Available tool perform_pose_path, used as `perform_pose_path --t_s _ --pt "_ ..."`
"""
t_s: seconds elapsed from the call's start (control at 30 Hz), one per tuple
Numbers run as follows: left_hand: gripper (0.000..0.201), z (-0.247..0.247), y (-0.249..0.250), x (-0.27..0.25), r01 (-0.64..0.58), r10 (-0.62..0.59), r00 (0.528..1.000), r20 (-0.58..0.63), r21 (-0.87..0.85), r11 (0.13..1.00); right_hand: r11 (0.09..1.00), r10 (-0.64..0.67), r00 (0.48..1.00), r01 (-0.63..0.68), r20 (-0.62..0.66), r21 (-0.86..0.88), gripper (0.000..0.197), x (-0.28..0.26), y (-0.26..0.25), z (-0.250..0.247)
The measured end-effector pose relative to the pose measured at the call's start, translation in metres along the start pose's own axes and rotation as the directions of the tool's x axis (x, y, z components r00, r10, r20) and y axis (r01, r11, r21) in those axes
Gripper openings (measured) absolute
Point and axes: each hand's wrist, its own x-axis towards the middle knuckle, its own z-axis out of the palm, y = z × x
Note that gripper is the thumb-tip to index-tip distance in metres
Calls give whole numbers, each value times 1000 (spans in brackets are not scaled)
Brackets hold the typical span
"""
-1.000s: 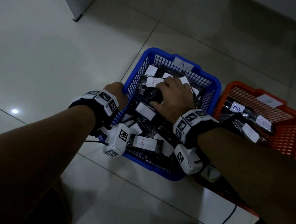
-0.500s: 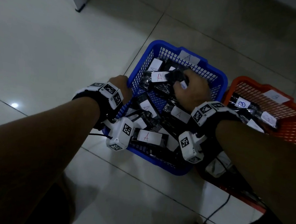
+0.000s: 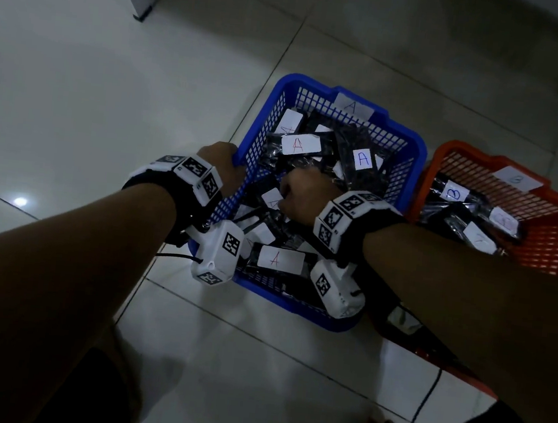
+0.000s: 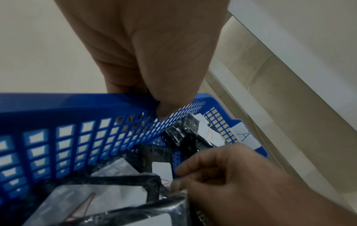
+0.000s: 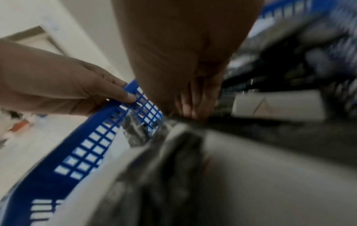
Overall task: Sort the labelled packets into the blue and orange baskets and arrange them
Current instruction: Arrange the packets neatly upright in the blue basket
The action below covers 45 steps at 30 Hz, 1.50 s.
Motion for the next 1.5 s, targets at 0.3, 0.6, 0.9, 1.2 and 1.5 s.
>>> perform_pose_path --t_s 0.3,0.6,0.9,1.2,1.5 --pt "36 -3 -5 1 -43 43 999 30 -17 999 995 101 995 -101 13 12 22 14 3 9" --pt "35 -6 -7 3 -47 49 996 78 -26 999 949 108 994 -96 -23 301 27 14 2 -6" --pt "37 -7 -4 1 -43 44 996 82 -18 999 1000 17 994 -15 -111 23 30 -1 1 -6" --pt "36 -8 -6 1 -55 56 995 80 -11 998 998 -42 991 35 -125 -57 28 -2 5 -3" --pt "36 -8 -7 1 -49 52 994 94 -32 998 990 -131 991 132 39 -44 43 -11 13 -10"
